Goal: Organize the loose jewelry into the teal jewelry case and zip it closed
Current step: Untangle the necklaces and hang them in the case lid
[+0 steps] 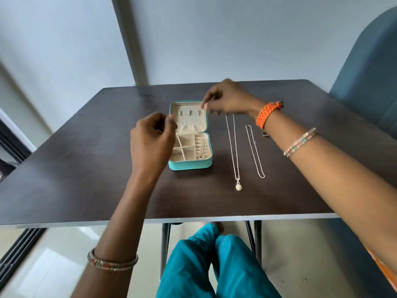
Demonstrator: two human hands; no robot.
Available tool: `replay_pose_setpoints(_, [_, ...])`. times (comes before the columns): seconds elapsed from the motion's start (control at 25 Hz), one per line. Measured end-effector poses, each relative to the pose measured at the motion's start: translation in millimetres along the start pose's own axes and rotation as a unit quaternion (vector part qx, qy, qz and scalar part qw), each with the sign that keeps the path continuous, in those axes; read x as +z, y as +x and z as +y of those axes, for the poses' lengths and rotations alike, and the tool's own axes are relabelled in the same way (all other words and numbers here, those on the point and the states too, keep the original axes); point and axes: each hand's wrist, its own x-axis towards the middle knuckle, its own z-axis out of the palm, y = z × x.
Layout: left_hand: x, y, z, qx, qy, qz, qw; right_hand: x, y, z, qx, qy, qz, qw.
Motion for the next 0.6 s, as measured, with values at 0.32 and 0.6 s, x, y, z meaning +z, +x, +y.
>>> replay_pose_setpoints(0.32, [6.7,1.1,-61.1,-0.025,0.058,-0.149,0.987,38.8,-63.8,-45.0,0.005,-0.228,-0.043,0.973])
replay_pose_setpoints(0.6, [3.7,-7.2,-57.6,-0.017,0.034,-0.147,0.988,56.3,-51.9,-10.9,0.048,-0.163,0.054,0.984])
